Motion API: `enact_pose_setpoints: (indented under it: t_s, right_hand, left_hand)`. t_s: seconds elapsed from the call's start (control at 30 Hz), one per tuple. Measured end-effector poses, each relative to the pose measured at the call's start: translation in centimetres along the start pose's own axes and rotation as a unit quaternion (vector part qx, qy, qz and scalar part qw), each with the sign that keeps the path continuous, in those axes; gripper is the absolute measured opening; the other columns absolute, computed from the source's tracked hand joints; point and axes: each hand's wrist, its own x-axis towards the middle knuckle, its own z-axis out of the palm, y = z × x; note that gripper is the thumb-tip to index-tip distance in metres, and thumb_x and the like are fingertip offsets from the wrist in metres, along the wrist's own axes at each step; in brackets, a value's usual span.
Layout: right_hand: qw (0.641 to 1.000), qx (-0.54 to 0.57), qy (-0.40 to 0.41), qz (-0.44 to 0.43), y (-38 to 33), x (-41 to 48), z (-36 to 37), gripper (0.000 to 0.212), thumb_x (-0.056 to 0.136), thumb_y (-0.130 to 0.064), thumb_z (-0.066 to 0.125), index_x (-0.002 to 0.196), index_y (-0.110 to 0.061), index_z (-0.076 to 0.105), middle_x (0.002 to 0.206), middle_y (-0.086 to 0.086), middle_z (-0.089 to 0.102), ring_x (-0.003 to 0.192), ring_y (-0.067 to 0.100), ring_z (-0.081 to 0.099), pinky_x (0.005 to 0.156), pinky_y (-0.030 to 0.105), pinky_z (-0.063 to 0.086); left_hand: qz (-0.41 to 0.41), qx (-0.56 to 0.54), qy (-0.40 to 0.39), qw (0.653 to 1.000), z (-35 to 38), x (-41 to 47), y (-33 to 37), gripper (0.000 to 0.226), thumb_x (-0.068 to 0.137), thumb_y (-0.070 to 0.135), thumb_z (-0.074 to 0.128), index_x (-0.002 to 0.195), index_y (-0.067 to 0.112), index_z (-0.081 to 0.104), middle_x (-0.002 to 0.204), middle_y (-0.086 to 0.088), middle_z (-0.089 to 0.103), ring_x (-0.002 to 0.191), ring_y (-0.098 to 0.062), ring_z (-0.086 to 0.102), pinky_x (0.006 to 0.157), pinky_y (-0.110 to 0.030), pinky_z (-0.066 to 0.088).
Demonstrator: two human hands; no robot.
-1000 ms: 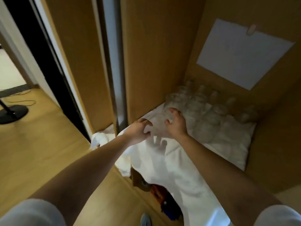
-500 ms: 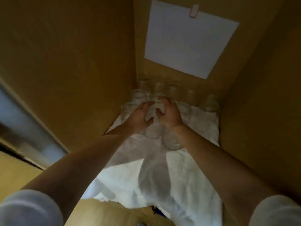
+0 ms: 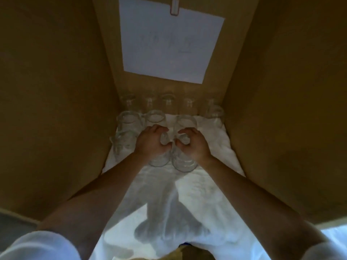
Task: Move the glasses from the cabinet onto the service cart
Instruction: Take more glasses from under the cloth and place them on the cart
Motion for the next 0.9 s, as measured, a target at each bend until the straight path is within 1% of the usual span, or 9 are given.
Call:
enact_pose_setpoints:
  t_s: [0.07,0.2,0.37,0.47,0.53,0.63,0.73,0.8,0.9]
  right_hand:
    - [0.999,0.003,0.023,0.037,0.1,-0.3,0.5,0.032,0.081,-0.035,0.07,0.109,-0.019,0.068,0.117,0.005,0.065,0.107,0.026,0.06,0.092,0.03,0.044]
    - [0.996,0.02,0.056,0.059,0.3,-0.5,1.4,0.031,0.078,-0.039,0.071,0.106,-0.025,0.07,0.114,-0.001,0.066,0.105,0.023,0.061,0.088,0.028,0.048]
    - [0.996,0.022,0.055,0.073,0.5,-0.5,1.5,0.034,0.077,-0.048,0.071,0.105,-0.028,0.067,0.113,-0.005,0.065,0.103,0.018,0.061,0.088,0.025,0.047]
    - [0.995,0.022,0.047,0.083,0.4,-0.6,1.4,0.038,0.076,-0.052,0.07,0.107,-0.03,0.065,0.113,-0.008,0.063,0.103,0.014,0.06,0.086,0.019,0.044]
    - [0.995,0.019,0.055,0.085,0.3,-0.9,1.4,0.038,0.076,-0.05,0.071,0.107,-0.029,0.065,0.114,-0.008,0.062,0.103,0.015,0.06,0.086,0.021,0.045]
    - [0.995,0.006,0.067,0.076,0.0,-1.5,1.3,0.038,0.078,-0.047,0.071,0.11,-0.028,0.064,0.115,-0.006,0.062,0.101,0.018,0.061,0.084,0.024,0.046]
    - [0.993,0.012,0.084,0.08,-0.4,-2.2,1.2,0.041,0.078,-0.045,0.071,0.114,-0.029,0.062,0.118,-0.008,0.06,0.101,0.017,0.061,0.082,0.024,0.046]
    - [0.992,-0.004,0.11,0.069,-0.5,-2.9,1.3,0.041,0.077,-0.045,0.071,0.114,-0.027,0.063,0.117,-0.007,0.061,0.099,0.018,0.062,0.079,0.026,0.048]
    - [0.987,-0.033,0.142,0.062,-0.3,-4.1,1.3,0.046,0.075,-0.054,0.064,0.111,-0.026,0.063,0.115,-0.006,0.06,0.097,0.018,0.063,0.075,0.028,0.05]
  left_hand:
    - [0.001,0.0,0.036,0.999,0.3,-0.4,0.3,0.055,0.07,0.042,0.076,0.119,0.019,0.064,0.119,-0.005,0.062,0.109,-0.03,0.057,0.084,-0.034,0.048]
    - [-0.007,-0.023,0.029,0.999,0.5,-0.3,0.0,0.053,0.071,0.042,0.074,0.118,0.02,0.064,0.12,-0.004,0.06,0.111,-0.028,0.055,0.083,-0.033,0.047]
    - [0.0,-0.041,0.022,0.999,0.4,-0.3,0.3,0.047,0.072,0.038,0.074,0.113,0.018,0.065,0.115,-0.006,0.062,0.106,-0.029,0.054,0.086,-0.029,0.042]
    - [0.017,-0.022,0.05,0.998,0.5,-1.2,0.5,0.043,0.067,0.042,0.067,0.102,0.017,0.067,0.101,-0.005,0.064,0.094,-0.029,0.06,0.084,-0.035,0.044]
    - [0.03,-0.003,0.078,0.996,0.7,-2.2,0.7,0.042,0.064,0.047,0.059,0.097,0.021,0.065,0.096,-0.002,0.064,0.091,-0.028,0.061,0.081,-0.039,0.045]
    - [0.052,0.008,0.089,0.995,0.8,-3.2,0.9,0.045,0.065,0.05,0.051,0.098,0.022,0.063,0.099,0.0,0.063,0.094,-0.027,0.059,0.081,-0.044,0.049]
    - [0.056,-0.015,0.078,0.995,0.6,-3.4,0.7,0.044,0.066,0.045,0.064,0.101,0.019,0.062,0.105,-0.004,0.062,0.099,-0.03,0.057,0.075,-0.042,0.052]
    - [0.061,-0.025,0.068,0.995,0.6,-3.6,0.4,0.047,0.065,0.04,0.071,0.105,0.018,0.061,0.109,-0.005,0.06,0.102,-0.03,0.055,0.076,-0.041,0.052]
    - [0.071,-0.023,0.075,0.994,0.7,-4.2,0.1,0.05,0.067,0.048,0.058,0.106,0.018,0.059,0.115,-0.006,0.058,0.106,-0.028,0.055,0.083,-0.038,0.05]
